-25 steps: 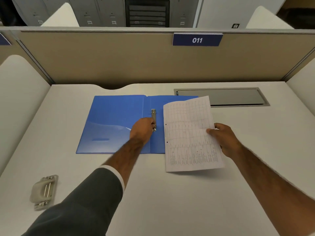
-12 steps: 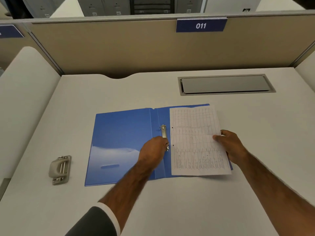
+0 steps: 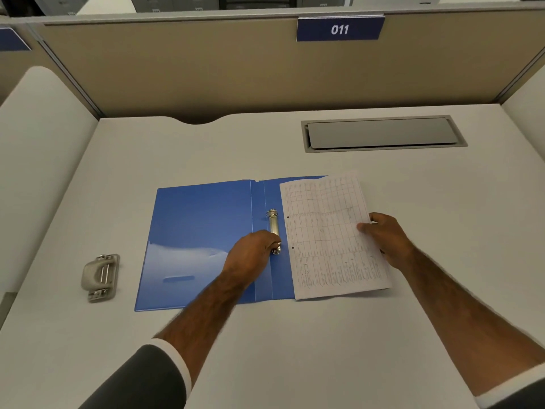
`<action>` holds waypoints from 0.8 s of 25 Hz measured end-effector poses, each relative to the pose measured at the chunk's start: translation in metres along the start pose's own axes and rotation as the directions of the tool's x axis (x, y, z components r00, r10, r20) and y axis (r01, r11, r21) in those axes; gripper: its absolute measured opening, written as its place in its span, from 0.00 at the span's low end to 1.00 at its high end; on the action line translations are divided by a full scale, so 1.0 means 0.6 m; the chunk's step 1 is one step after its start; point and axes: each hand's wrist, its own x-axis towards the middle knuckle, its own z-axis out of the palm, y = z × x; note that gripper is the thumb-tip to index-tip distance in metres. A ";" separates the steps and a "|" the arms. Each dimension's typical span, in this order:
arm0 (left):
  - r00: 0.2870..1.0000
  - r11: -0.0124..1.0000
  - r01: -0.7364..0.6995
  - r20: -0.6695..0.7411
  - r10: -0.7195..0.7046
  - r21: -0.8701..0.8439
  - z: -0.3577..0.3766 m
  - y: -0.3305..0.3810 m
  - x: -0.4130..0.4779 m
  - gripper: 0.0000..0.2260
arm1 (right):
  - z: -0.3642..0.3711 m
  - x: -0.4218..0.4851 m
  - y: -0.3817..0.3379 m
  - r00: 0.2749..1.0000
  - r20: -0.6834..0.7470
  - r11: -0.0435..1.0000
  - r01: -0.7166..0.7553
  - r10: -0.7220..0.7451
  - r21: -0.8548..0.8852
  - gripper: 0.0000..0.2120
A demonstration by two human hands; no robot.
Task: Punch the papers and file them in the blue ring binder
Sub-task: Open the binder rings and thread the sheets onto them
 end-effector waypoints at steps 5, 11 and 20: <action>0.999 0.997 0.025 0.032 -0.023 -0.068 0.010 -0.009 -0.007 0.15 | 0.007 -0.002 0.012 0.999 -0.046 1.000 0.001 -0.002 -0.019 0.11; 0.999 0.987 0.038 -0.008 -0.039 -0.154 0.010 -0.014 -0.014 0.14 | 0.015 -0.004 0.008 0.998 -0.064 0.999 0.006 -0.010 -0.051 0.11; 0.996 0.970 0.043 -0.062 -0.060 -0.241 0.020 -0.022 -0.018 0.13 | 0.025 -0.003 0.004 0.996 -0.077 0.997 0.028 -0.034 -0.072 0.14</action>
